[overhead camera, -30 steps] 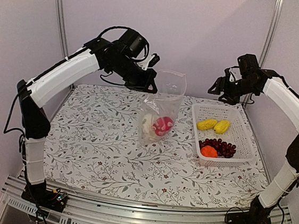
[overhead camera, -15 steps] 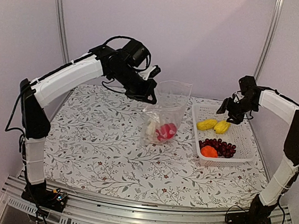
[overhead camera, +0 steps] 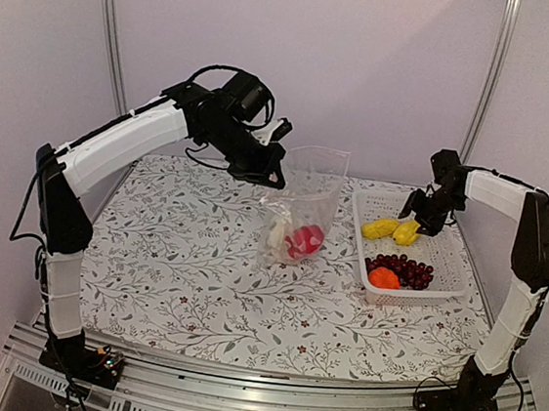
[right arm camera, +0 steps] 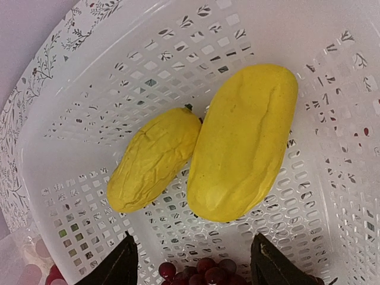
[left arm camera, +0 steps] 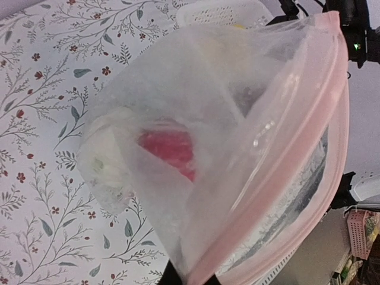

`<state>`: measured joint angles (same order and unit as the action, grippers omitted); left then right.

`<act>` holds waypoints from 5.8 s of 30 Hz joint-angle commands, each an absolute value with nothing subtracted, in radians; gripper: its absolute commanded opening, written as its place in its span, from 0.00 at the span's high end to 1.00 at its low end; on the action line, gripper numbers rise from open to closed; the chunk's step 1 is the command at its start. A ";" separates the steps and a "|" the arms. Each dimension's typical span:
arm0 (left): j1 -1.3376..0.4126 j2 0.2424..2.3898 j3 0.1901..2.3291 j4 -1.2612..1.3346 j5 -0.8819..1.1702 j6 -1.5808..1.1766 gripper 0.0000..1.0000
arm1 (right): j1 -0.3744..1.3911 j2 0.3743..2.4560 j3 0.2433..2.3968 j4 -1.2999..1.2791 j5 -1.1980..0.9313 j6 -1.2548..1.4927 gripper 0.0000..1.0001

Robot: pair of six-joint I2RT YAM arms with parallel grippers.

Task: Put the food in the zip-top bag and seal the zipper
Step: Pick up the fake vegetable from the bin, then place the fake vegetable in the zipper food storage bag, then adjust the zipper food storage bag at the center of the board.

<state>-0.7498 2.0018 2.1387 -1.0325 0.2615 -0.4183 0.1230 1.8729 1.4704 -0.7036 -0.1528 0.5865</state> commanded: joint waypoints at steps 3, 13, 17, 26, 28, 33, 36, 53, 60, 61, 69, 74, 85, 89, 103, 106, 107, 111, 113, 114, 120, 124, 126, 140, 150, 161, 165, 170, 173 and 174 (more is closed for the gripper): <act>-0.735 1.984 2.149 -1.031 0.252 -0.408 1.00 | 0.115 1.937 1.476 -0.686 -0.089 0.632 0.36; -0.735 1.982 2.150 -1.032 0.255 -0.417 1.00 | 0.095 2.025 1.505 -0.675 -0.047 0.656 0.34; -0.735 1.982 2.154 -1.032 0.257 -0.423 1.00 | 0.086 2.060 1.511 -0.662 -0.048 0.657 0.35; -0.735 1.985 2.151 -1.020 0.258 -0.425 1.00 | 0.087 1.956 1.433 -0.618 -0.086 0.629 0.53; -0.735 1.989 2.151 -1.012 0.261 -0.427 1.00 | 0.088 1.904 1.406 -0.619 -0.098 0.620 0.54; -0.734 1.996 2.154 -1.001 0.266 -0.429 1.00 | 0.124 1.726 1.362 -0.609 -0.153 0.578 0.59; -0.734 2.003 2.157 -0.999 0.270 -0.429 1.00 | 0.186 1.637 1.366 -0.601 -0.178 0.550 0.61; -0.724 2.019 2.154 -0.978 0.311 -0.447 1.00 | 0.609 1.499 1.633 -0.532 -0.234 0.394 0.64; -0.720 2.020 2.163 -0.973 0.323 -0.456 1.00 | 0.689 1.578 1.712 -0.576 -0.119 0.329 0.63; -0.720 2.020 2.163 -0.973 0.323 -0.457 1.00 | 0.693 1.597 1.727 -0.589 -0.080 0.325 0.63; -0.712 2.015 2.168 -0.965 0.337 -0.470 1.00 | 0.702 1.710 1.876 -0.674 0.117 0.279 0.32; -0.701 2.018 2.172 -0.953 0.348 -0.480 1.00 | 0.704 1.701 1.868 -0.690 0.092 0.246 0.25; -0.689 2.027 2.173 -0.936 0.368 -0.490 1.00 | 0.704 1.608 1.810 -0.694 0.080 0.270 0.25; -0.687 2.037 2.174 -0.931 0.378 -0.492 1.00 | 0.704 1.597 1.784 -0.695 0.088 0.259 0.25; -0.669 2.042 2.263 -0.937 0.387 -0.511 1.00 | 0.704 1.586 1.832 -0.816 -0.104 0.259 0.34; -0.672 2.045 2.316 -0.982 0.388 -0.525 1.00 | 0.704 1.590 1.817 -0.824 -0.072 0.294 0.34; -0.677 2.041 2.334 -0.992 0.383 -0.524 1.00 | 0.703 1.594 1.824 -0.833 -0.059 0.307 0.34; -0.672 2.035 2.302 -1.037 0.370 -0.505 1.00 | 0.698 1.645 1.861 -0.875 -0.054 0.342 0.34; -0.674 2.054 2.311 -1.094 0.371 -0.489 1.00 | 0.690 1.684 1.884 -0.889 -0.079 0.362 0.34; -0.679 2.058 2.308 -1.112 0.369 -0.481 1.00 | 0.687 1.702 1.893 -0.886 -0.094 0.371 0.34; -0.702 2.034 2.299 -1.147 0.312 -0.455 0.97 | 0.665 1.803 1.962 -0.908 -0.135 0.399 0.35; -0.719 2.022 2.299 -1.191 0.247 -0.442 0.89 | 0.647 1.854 1.980 -0.923 -0.175 0.426 0.44; -0.731 2.022 2.305 -1.229 0.196 -0.442 0.85 | 0.643 1.864 1.976 -0.907 -0.203 0.440 0.60; -0.804 1.991 2.384 -1.374 0.003 -0.558 0.91 | 0.641 1.865 2.006 -0.879 -0.273 0.487 0.98; -0.811 2.001 2.408 -1.422 0.016 -0.590 1.00 | 0.641 1.863 2.038 -0.867 -0.298 0.510 1.00; -0.791 1.996 2.457 -1.369 -0.048 -0.528 1.00 | 0.641 1.861 2.066 -0.862 -0.301 0.507 1.00; -0.790 2.019 2.424 -1.376 -0.050 -0.492 1.00 | 0.641 1.865 2.053 -0.847 -0.324 0.500 0.97; -0.790 2.014 2.406 -1.351 -0.042 -0.474 1.00 | 0.638 1.850 2.054 -0.850 -0.327 0.493 0.74; -0.788 1.996 2.346 -1.297 -0.009 -0.459 1.00 | 0.619 1.816 2.053 -0.868 -0.325 0.482 0.54; -0.786 1.995 2.332 -1.283 0.011 -0.458 1.00 | 0.612 1.804 2.053 -0.877 -0.327 0.478 0.51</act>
<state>-0.7963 2.0136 2.3863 -1.3392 -0.0322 -0.4923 0.6395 1.8614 2.0502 -0.8665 -0.3260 0.4934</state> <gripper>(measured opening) 0.005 0.433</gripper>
